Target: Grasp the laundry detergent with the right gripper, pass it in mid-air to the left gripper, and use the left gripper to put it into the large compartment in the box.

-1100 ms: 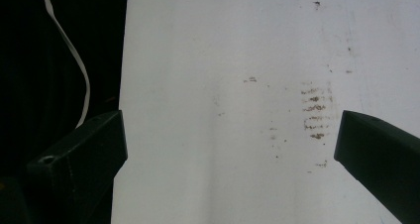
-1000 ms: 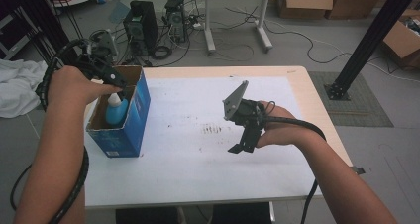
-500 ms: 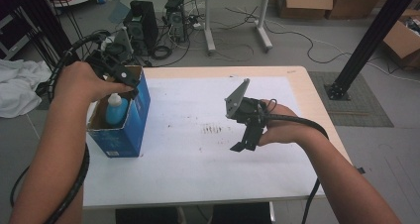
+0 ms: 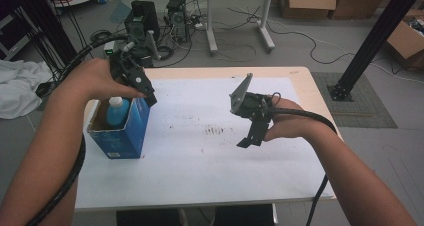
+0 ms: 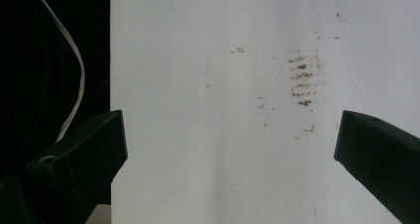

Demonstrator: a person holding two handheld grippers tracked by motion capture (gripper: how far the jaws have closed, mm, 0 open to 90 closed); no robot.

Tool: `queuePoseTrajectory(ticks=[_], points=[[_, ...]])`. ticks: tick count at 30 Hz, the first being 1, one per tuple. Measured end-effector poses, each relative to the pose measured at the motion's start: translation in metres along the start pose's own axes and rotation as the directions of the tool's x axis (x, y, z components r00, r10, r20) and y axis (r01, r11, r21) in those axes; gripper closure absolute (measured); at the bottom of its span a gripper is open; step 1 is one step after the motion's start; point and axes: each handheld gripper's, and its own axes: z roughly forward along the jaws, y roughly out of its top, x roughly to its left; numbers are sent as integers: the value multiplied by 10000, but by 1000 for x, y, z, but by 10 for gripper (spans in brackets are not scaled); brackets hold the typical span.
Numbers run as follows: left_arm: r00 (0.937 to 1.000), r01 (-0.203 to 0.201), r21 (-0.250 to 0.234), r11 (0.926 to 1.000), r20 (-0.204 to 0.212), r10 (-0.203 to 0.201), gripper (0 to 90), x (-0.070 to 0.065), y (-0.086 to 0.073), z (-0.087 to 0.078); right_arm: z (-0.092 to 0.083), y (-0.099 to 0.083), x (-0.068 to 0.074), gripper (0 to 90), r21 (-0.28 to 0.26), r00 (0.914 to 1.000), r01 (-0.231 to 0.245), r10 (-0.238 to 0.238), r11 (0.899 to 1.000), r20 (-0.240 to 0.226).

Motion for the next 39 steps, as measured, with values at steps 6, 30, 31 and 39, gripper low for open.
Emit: queuePoseTrajectory(ticks=[6, 30, 31, 39], points=[[9687, -2465, 85, 9691, 332, 2461, 1, -20, 11, 10, -8, 2, -4, 0, 289, 9999, -74, 72, 9996, 88], [8773, -4786, 231, 8777, 530, 4770, 1, -46, 24, 29, -14, -1, -17, 0, 710, 9996, -263, 255, 9971, 124], [8783, -4767, 219, 8788, 546, 4750, 1, -46, 24, 29, -14, -1, -17, 0, 677, 9996, -274, 267, 9973, 123], [8791, -4759, 282, 8790, 459, 4745, 1, -46, 26, 30, -12, 0, -17, 0, 752, 9996, -251, 242, 9969, 131]])
